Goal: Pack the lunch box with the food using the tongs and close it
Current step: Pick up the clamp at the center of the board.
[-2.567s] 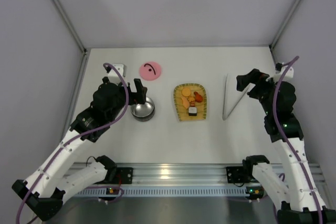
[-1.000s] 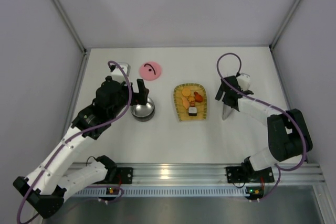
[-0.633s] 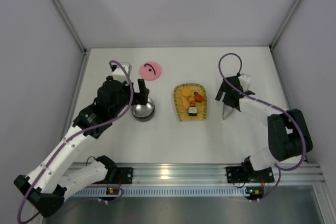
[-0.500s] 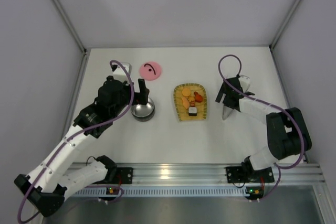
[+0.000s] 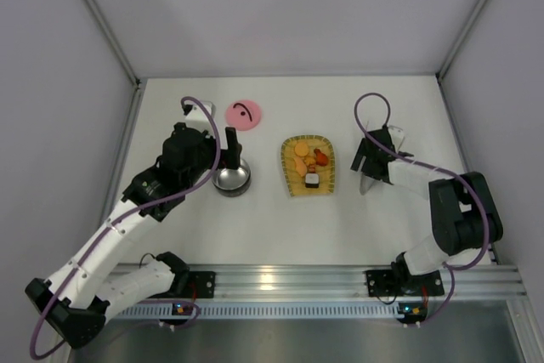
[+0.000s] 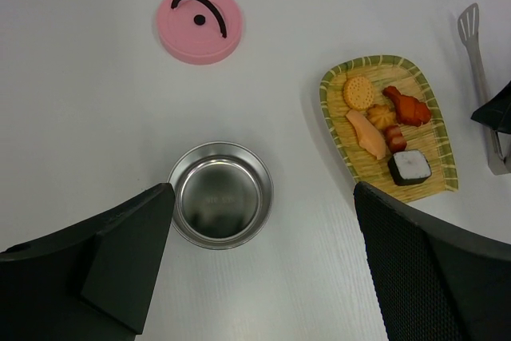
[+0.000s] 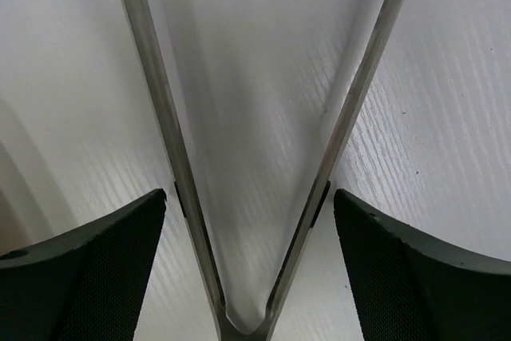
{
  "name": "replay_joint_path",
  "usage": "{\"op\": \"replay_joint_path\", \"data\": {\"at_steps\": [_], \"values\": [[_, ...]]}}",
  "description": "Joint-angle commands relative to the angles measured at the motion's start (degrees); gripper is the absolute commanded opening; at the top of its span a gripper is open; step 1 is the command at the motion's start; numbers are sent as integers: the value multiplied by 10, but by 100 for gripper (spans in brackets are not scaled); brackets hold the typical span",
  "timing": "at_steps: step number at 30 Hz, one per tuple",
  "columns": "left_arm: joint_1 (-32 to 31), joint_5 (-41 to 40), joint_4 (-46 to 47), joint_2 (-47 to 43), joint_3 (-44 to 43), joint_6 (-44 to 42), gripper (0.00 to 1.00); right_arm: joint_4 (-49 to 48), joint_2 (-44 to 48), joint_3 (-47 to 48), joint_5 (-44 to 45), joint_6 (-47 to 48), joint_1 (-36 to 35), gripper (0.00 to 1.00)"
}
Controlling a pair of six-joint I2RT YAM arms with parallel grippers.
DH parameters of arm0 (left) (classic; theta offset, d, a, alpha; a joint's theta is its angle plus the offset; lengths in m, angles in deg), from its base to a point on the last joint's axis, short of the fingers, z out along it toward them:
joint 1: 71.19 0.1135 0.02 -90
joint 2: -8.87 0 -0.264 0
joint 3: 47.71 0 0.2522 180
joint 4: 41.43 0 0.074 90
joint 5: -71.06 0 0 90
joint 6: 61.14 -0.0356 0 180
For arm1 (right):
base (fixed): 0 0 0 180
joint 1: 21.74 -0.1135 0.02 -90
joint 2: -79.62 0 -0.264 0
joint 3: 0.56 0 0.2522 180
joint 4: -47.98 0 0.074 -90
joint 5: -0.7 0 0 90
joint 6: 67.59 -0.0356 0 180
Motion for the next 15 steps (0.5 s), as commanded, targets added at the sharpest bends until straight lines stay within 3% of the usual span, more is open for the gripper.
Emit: {"op": "replay_joint_path", "data": {"at_steps": [1, 5, 9, 15], "values": [[1, -13, 5, 1, -19, -10, 99, -35, -7, 3, -27, 6, 25, 84], [1, -15, 5, 1, -19, -10, 99, -31, -12, 0, -46, 8, 43, 85], [1, -15, 5, 2, -20, -10, 99, -25, -12, 5, -41, 10, 44, 93], [1, -17, 5, 2, -20, -10, 99, -7, -29, 19, -47, 16, 44, 95]]}}
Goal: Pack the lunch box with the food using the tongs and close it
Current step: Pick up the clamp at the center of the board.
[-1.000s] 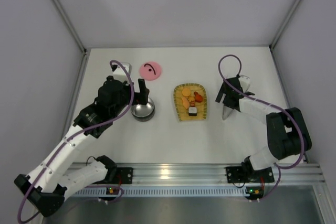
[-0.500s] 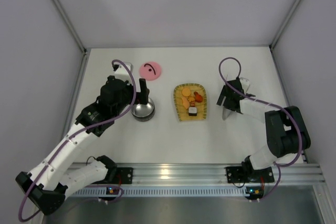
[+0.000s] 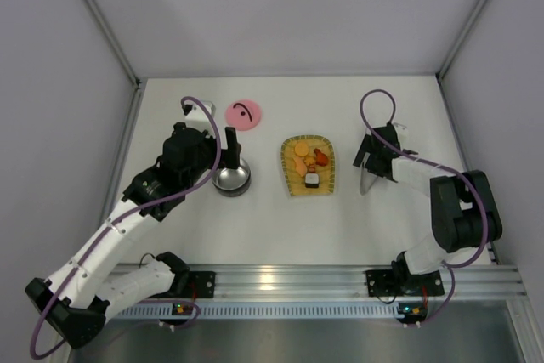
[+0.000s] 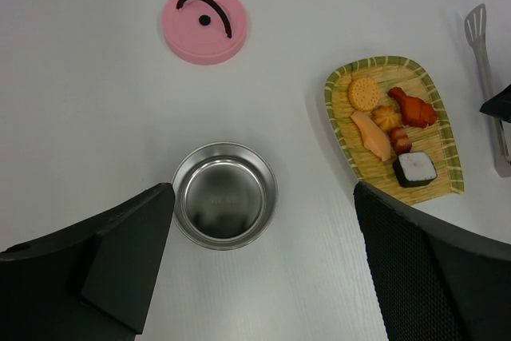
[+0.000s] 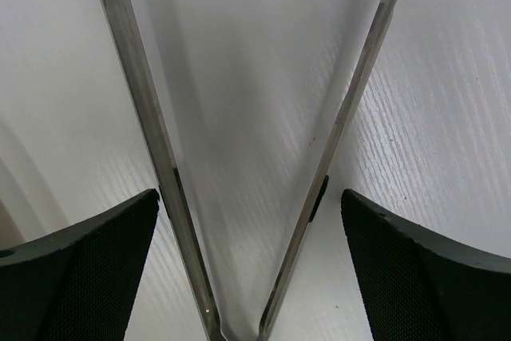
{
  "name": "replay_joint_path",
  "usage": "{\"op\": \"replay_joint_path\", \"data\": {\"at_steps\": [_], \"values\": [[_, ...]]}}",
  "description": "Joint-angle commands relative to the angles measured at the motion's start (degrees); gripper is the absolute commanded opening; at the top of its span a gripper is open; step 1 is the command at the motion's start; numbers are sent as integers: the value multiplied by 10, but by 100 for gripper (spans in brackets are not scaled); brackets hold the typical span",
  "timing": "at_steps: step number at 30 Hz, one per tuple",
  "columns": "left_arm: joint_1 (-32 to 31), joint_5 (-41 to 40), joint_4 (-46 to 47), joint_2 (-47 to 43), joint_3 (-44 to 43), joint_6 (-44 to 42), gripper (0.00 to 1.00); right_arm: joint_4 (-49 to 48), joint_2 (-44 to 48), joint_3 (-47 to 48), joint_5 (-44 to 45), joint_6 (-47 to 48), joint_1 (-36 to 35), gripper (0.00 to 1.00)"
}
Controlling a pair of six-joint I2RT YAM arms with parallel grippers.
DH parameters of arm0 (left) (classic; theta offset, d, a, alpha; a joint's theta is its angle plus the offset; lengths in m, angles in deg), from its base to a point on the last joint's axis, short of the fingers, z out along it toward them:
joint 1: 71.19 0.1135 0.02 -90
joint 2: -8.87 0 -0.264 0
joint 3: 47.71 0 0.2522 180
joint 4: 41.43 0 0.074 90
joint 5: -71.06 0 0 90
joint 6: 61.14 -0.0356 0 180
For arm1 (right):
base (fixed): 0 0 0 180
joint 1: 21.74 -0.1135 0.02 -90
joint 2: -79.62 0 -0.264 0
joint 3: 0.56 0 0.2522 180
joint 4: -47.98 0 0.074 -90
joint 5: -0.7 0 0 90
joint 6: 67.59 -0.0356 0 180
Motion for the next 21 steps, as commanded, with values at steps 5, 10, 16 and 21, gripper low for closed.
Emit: {"op": "replay_joint_path", "data": {"at_steps": [5, 10, 16, 21], "values": [[1, -9, 5, -1, -21, -7, 99, 17, -20, 12, -10, 3, 6, 90], [1, -8, 5, -3, -22, -6, 99, 32, -24, 17, -6, 6, 2, 85], [2, -3, 5, -5, -23, -5, 99, 48, -18, 18, 3, -3, -8, 85], [1, 1, 5, -10, -23, -4, 99, 61, -25, 27, 13, -21, -21, 82]]}}
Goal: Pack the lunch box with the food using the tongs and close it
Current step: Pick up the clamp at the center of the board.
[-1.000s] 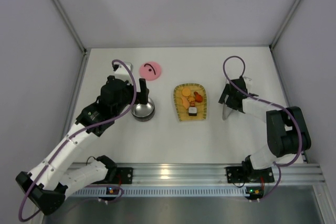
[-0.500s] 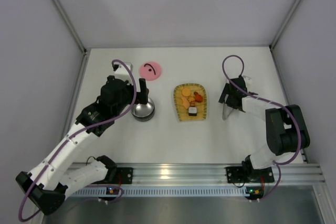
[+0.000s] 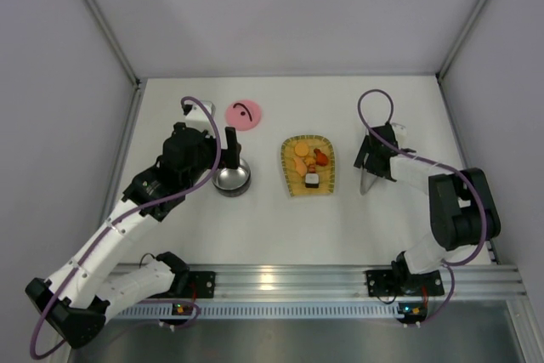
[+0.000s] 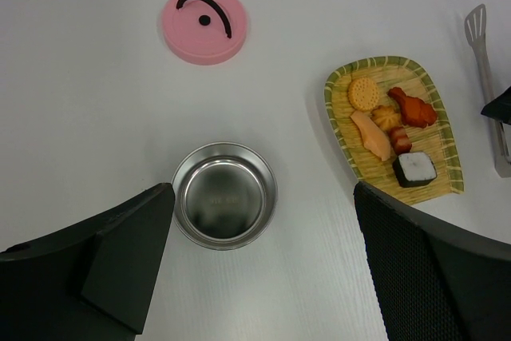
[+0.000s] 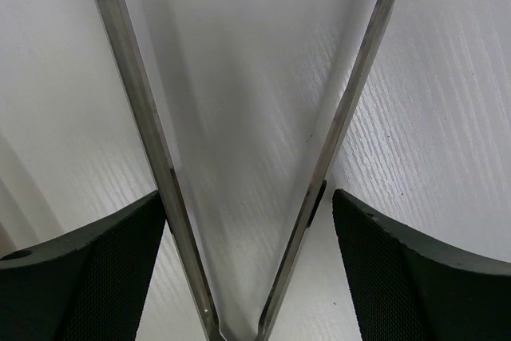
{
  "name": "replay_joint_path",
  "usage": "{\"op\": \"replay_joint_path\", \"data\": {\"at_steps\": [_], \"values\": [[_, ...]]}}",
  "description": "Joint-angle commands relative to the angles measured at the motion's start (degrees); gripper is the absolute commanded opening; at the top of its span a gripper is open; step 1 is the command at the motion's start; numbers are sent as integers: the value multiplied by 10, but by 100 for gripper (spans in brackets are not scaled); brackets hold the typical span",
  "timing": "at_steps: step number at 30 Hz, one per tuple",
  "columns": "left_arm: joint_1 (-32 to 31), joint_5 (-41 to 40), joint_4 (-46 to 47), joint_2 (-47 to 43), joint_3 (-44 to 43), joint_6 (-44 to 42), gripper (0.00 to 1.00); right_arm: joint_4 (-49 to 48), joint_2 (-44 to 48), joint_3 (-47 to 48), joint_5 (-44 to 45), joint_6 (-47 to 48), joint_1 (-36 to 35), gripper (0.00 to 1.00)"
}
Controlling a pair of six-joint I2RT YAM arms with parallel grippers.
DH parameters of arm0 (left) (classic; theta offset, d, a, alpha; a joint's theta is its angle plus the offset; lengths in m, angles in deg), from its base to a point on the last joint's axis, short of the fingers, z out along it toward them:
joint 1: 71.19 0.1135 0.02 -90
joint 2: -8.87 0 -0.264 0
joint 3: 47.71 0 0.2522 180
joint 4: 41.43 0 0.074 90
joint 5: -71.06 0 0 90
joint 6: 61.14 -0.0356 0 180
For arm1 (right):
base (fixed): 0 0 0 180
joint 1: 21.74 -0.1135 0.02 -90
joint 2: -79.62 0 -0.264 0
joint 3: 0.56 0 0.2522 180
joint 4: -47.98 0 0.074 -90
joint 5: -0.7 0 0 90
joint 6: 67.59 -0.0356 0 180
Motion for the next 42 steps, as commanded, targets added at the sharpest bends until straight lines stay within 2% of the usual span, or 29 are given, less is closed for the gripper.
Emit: {"op": "replay_joint_path", "data": {"at_steps": [1, 17, 29, 36, 42], "values": [[2, 1, 5, -10, -23, -4, 99, 48, -20, 20, 7, -27, -13, 82], [1, 13, 8, -26, -22, -3, 99, 56, -27, 13, 20, -57, -42, 78], [1, 13, 9, -26, -22, -2, 99, 66, -26, 12, 17, -42, -44, 77], [1, 13, 9, -25, -21, -3, 99, 67, -37, 17, 19, -46, -44, 66], [1, 12, 10, -24, -21, -3, 99, 69, -21, 13, 21, -42, -43, 65]]}}
